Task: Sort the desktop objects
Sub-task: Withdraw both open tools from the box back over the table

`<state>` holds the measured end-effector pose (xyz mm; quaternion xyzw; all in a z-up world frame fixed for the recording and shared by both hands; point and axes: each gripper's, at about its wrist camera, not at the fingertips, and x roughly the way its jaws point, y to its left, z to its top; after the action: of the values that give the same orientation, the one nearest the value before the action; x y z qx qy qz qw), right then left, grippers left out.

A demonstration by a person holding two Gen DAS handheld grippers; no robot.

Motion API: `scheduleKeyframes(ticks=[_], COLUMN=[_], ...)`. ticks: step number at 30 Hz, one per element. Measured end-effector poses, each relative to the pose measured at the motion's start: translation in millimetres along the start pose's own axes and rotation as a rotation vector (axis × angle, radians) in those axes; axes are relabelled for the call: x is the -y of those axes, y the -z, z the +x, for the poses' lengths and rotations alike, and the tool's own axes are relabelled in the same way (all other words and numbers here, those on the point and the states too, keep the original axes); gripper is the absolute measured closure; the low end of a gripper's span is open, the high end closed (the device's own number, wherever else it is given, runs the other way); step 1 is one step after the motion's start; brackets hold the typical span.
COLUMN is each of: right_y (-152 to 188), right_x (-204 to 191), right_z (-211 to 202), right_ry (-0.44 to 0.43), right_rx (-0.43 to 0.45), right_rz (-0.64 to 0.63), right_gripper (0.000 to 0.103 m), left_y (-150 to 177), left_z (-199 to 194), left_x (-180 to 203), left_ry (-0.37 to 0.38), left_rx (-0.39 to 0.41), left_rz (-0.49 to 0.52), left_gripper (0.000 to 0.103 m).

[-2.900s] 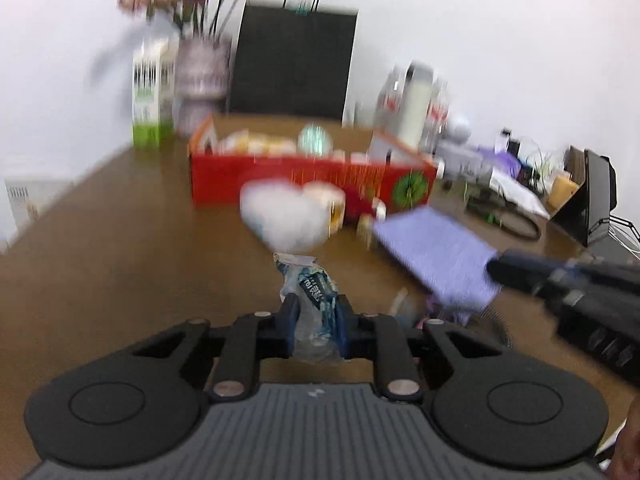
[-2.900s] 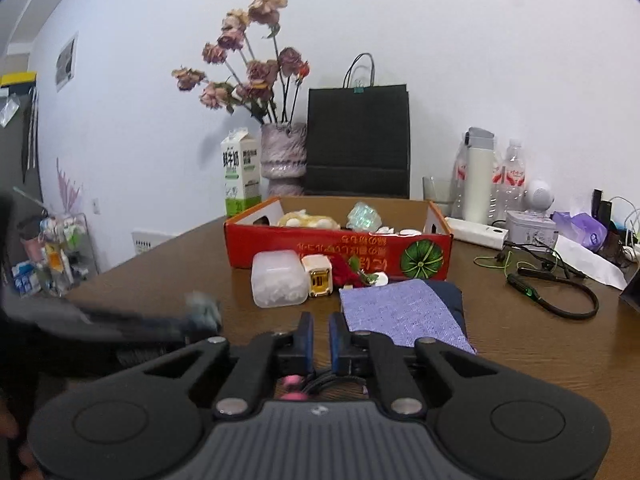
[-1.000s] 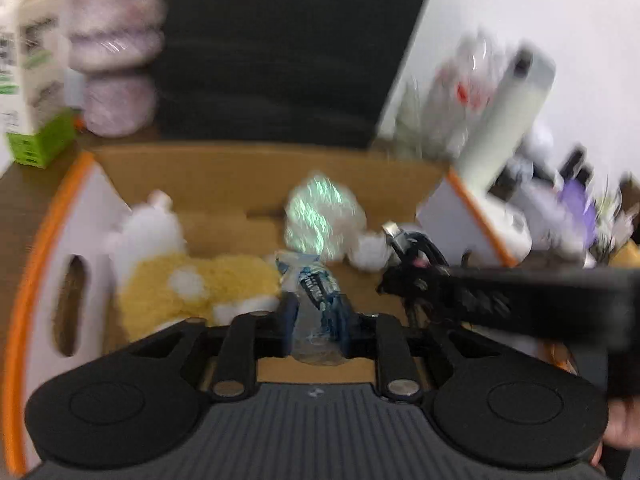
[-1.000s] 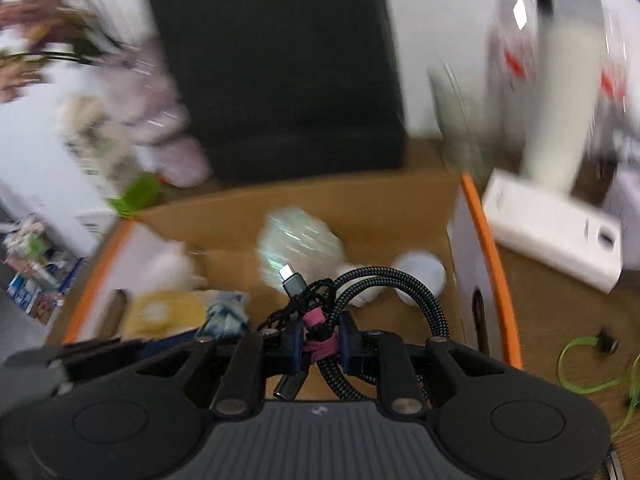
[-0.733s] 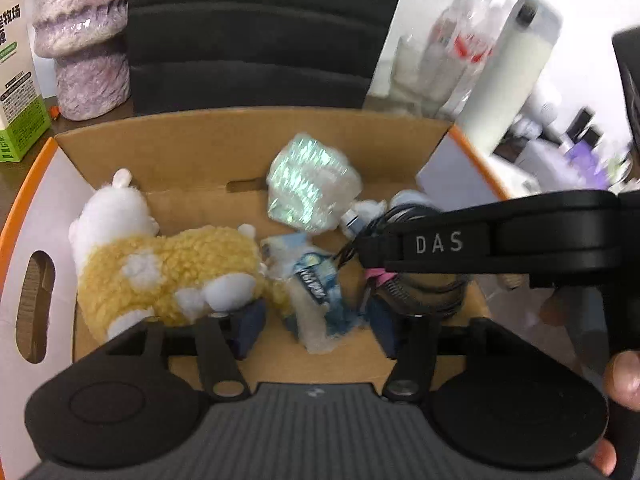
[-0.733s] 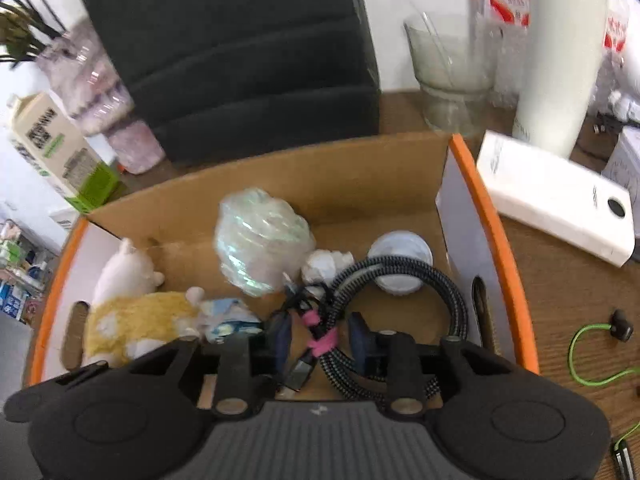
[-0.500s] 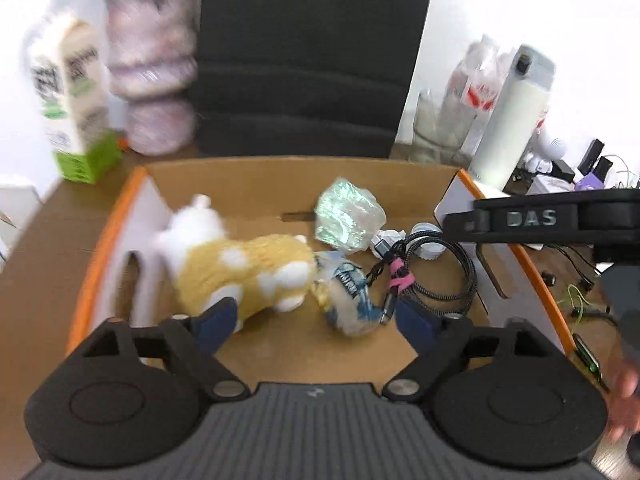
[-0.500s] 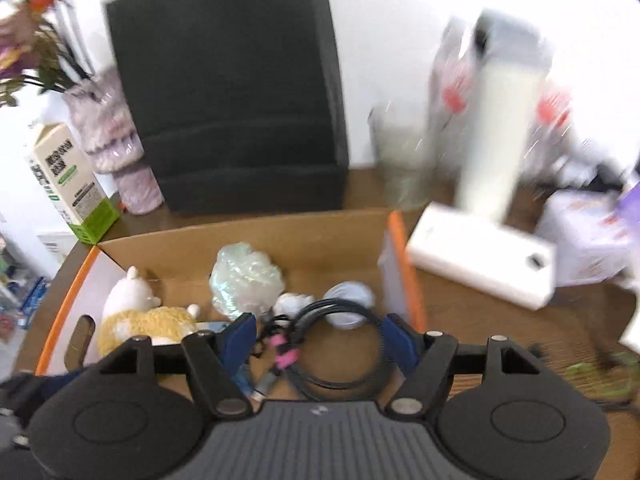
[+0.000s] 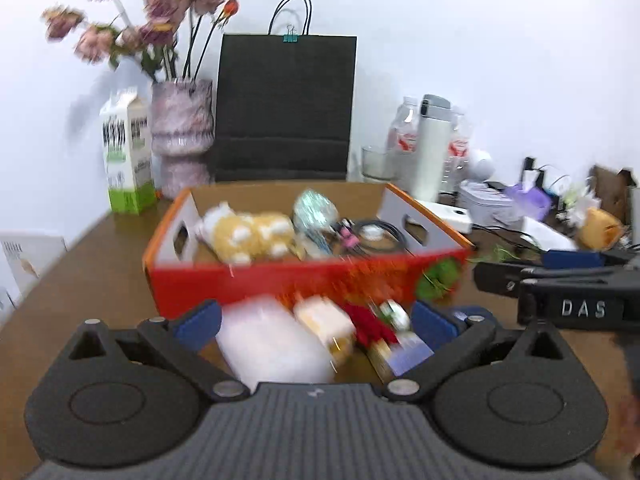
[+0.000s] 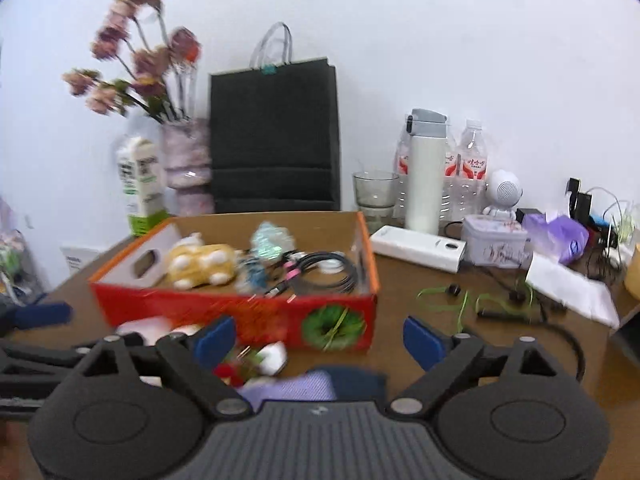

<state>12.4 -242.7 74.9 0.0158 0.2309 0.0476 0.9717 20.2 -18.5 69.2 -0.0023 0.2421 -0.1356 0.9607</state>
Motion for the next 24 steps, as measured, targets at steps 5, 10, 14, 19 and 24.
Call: scheduleKeyframes(ticks=[5,10,14,19,24], right_y=[41.3,70.1,90.3,121.2,136.9], right_x=[-12.1,-13.0,-21.7,-34.9,-41.7], right_z=[-39.2,-67.4,-81.4,-98.2,-108.4], right_ry=[0.04,-0.014,-0.016,-0.011,-0.001], right_rx=[0.032,0.018,-0.009,-0.019,-0.003], right_rz=[-0.039,0.007,0.02,0.016,0.011], right_gripper=[0.011,0.011,0.011,0.011,0.01], left_y=[40.8,63.9,78.1,97.9,114.7], left_z=[-27.2,-51.0,-70.8,-92.5,-98.4], left_x=[-0.5,-4.7,-8.7,-13.9,-10.4], left_ry=[-0.033,-0.07,-0.071,-0.098,-0.144], left_rx=[0.002,-0.008,0.006,0.018,0.038], left_rz=[-0.025,-0.081,-0.069,-0.094,-0.06], left_gripper=[0.0,0.0,0.0,0.0,0.0])
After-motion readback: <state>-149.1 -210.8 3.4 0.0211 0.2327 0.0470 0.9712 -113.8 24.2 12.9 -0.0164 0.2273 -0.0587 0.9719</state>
